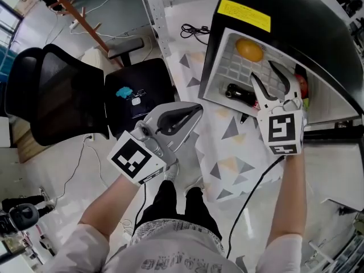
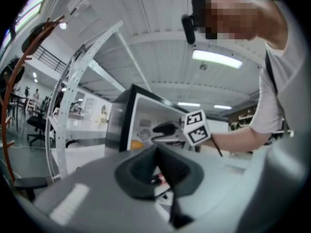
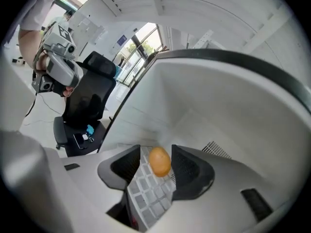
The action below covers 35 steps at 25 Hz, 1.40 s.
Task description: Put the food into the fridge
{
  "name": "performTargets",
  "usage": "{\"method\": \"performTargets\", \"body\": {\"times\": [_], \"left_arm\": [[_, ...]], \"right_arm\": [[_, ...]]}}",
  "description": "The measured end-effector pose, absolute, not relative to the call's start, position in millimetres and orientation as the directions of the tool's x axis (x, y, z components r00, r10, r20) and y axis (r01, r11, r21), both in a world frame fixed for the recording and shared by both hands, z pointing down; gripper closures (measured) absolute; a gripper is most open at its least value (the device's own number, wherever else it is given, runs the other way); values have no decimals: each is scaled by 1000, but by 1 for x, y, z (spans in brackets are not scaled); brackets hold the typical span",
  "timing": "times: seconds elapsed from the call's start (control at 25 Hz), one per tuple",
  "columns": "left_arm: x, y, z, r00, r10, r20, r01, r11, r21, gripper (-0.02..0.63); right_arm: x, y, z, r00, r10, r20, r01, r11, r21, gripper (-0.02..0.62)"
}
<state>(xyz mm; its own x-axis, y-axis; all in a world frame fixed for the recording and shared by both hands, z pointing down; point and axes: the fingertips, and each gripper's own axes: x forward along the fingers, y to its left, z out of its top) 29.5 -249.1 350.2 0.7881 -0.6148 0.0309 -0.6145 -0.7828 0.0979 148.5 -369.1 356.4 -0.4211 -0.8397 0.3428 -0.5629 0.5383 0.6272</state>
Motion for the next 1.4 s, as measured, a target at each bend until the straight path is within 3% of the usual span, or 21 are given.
{"method": "performTargets", "body": {"times": [0.64,1.4], "left_arm": [[22,-209,321,800,-597,65,-599,-800,25,600],[5,-183,295,826,-562,44,-563,-827,8,600]], "right_arm": [[154,-265,313,-456,-864,215,-721,500,480,523],[152,-190,295,-413,-894,173,-821,448,354,583]]}}
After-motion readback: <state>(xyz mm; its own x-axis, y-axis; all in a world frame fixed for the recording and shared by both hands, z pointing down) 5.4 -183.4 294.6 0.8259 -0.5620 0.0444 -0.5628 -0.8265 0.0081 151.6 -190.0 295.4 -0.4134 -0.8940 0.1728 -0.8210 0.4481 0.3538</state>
